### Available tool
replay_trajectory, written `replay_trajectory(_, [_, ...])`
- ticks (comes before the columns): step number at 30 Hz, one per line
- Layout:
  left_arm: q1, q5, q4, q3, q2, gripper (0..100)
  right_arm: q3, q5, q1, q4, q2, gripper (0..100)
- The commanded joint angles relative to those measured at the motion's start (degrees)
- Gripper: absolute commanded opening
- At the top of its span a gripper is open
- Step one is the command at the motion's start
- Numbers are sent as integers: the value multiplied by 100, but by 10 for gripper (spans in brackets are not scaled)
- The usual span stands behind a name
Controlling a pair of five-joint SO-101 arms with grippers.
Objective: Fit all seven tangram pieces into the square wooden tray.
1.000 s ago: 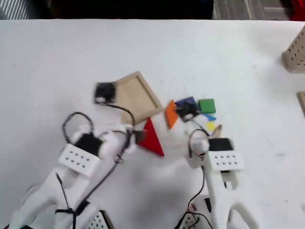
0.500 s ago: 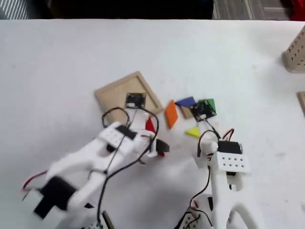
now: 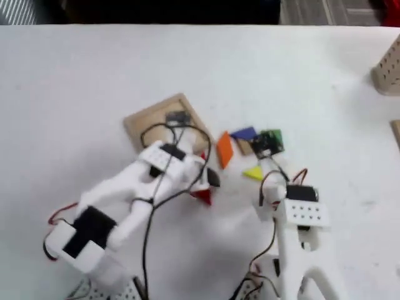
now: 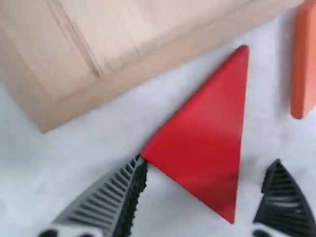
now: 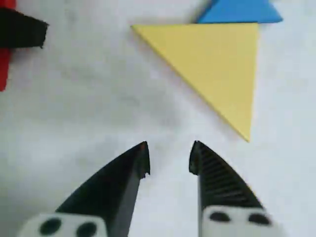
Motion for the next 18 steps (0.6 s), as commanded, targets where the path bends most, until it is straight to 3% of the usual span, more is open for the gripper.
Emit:
replay_trajectory(1, [-215, 44, 0, -290, 48, 361, -18, -18, 40, -66, -110, 132])
replay_trajectory(4, [-224, 35, -9, -290, 40, 346, -18, -18, 40, -66, -110, 132])
replay_trajectory(9, [-303, -211, -53, -316, 40, 201, -18, -18, 40, -66, -110, 132])
replay_trajectory(12, [-303, -642, -18, -413, 75, 164, -18, -18, 40, -66, -110, 131])
replay_trajectory(18, [-198, -703, 0, -404, 40, 46, -18, -18, 40, -66, -110, 131])
